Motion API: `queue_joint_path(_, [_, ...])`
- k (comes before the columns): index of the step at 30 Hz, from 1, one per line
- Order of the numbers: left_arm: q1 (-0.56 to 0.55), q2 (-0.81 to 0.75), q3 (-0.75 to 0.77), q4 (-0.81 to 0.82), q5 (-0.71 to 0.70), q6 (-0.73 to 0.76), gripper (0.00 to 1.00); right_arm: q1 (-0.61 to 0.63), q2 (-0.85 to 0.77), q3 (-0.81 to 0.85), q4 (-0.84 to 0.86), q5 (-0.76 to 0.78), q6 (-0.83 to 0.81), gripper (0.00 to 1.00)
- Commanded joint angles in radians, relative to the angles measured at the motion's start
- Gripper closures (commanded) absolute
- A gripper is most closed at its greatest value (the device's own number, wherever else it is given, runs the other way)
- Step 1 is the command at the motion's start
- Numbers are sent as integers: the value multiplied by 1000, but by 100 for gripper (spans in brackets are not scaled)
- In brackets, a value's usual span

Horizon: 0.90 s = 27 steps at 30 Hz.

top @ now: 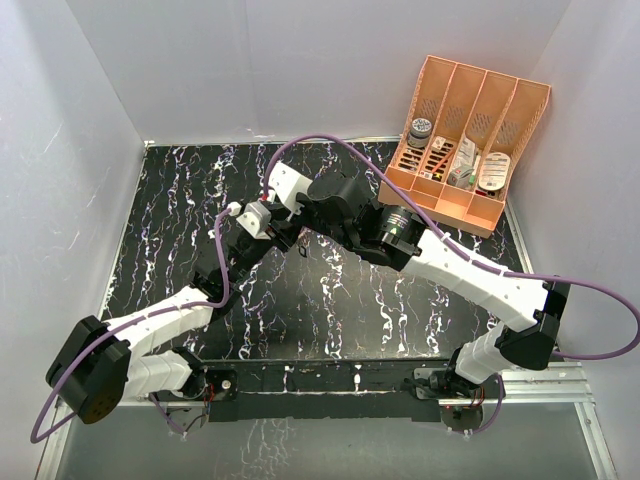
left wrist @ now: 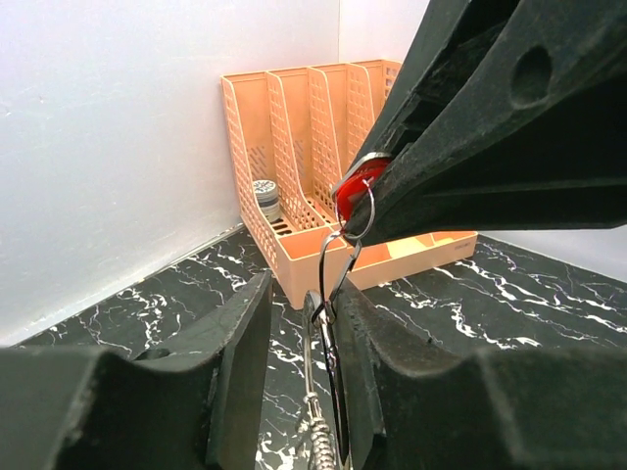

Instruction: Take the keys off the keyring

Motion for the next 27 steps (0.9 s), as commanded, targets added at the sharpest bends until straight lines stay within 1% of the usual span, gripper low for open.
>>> queue_joint_path(1, [-4,-16,2,87,-2,5,67,6,-16,28,82,5,-4,100])
queue_joint_path(3, [-3,-11,5,94,3,2,64,6,-18,25,82,2,-4,100])
queue_joint_path(5, [-3,-4,10,93,8,0,62,6,-19,23,83,2,-3,100])
queue_joint_path(7, [-3,2,17,94,8,0,62,6,-22,21,86,1,-4,100])
queue_joint_path(9, [-3,5,22,94,13,-1,64,6,-24,20,89,2,-4,100])
queue_joint_path(13, [-3,12,24,94,19,0,71,6,-26,16,94,0,-4,100])
queue_joint_path(15, [-4,11,20,94,15,-2,77,6,-27,12,96,0,-4,100])
queue_joint_path(17, [-3,9,21,94,13,-1,86,6,-27,8,100,1,-4,100])
queue_joint_path(21, [-3,-3,15,95,-2,4,98,6,-27,5,103,0,-4,100])
queue_joint_path(23, [-3,-13,6,125,-11,8,100,6,-27,3,105,0,-4,100])
queue_joint_path(27, [-3,-26,-3,143,-19,5,100,6,-28,2,103,2,-3,100])
